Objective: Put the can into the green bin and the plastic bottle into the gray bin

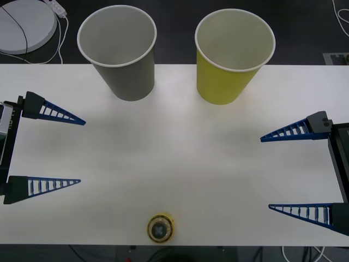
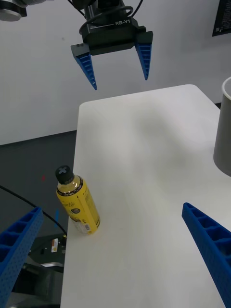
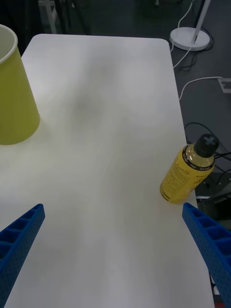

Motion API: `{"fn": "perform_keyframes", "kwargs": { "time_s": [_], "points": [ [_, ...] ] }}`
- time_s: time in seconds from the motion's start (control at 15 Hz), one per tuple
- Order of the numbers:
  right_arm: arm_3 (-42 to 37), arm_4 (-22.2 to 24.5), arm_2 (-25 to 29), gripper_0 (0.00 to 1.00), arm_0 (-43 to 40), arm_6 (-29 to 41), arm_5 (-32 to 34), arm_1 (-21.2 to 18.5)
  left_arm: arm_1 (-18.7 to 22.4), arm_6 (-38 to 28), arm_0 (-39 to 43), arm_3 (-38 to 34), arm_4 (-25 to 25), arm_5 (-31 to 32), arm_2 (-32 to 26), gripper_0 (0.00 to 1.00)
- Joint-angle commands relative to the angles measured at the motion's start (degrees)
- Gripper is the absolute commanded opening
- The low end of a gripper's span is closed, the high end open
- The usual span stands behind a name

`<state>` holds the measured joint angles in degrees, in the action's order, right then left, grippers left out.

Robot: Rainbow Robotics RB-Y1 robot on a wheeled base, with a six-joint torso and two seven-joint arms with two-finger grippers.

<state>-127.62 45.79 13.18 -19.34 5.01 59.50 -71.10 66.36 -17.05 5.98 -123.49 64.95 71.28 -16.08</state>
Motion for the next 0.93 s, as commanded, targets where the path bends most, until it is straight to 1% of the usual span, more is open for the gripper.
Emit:
{"fn": "perform_keyframes", "kwargs": {
  "time_s": [0.07, 0.2, 0.27, 0.6, 0.67, 0.8, 0.93],
  "points": [
    [0.00, 0.00, 0.00, 1.00, 0.00, 0.00, 0.00, 0.00, 0.00, 0.00, 0.00, 0.00, 0.00, 0.00, 0.00, 1.00],
    [0.00, 0.00, 0.00, 1.00, 0.00, 0.00, 0.00, 0.00, 0.00, 0.00, 0.00, 0.00, 0.00, 0.00, 0.00, 1.00],
    [0.00, 0.00, 0.00, 1.00, 0.00, 0.00, 0.00, 0.00, -0.35, 0.09, 1.93, 0.97, 0.18, 0.09, 1.58, 1.00],
    [0.00, 0.00, 0.00, 1.00, 0.00, 0.00, 0.00, 0.00, 0.53, 2.28, 2.99, 2.90, -1.49, -0.09, 1.58, 1.00],
    [0.00, 0.00, 0.00, 1.00, 0.00, 0.00, 0.00, 0.00, 0.79, 4.22, 3.60, 3.60, -2.55, -0.09, 1.58, 1.00],
    [0.00, 0.00, 0.00, 1.00, 0.00, 0.00, 0.00, 0.00, 0.88, 10.63, 5.27, 6.77, -6.24, 0.00, 1.67, 1.00],
    [0.00, 0.00, 0.00, 1.00, 0.00, 0.00, 0.00, 0.00, 0.88, 15.82, 6.94, 9.40, -8.00, 0.70, 1.67, 1.00]
  ]
}}
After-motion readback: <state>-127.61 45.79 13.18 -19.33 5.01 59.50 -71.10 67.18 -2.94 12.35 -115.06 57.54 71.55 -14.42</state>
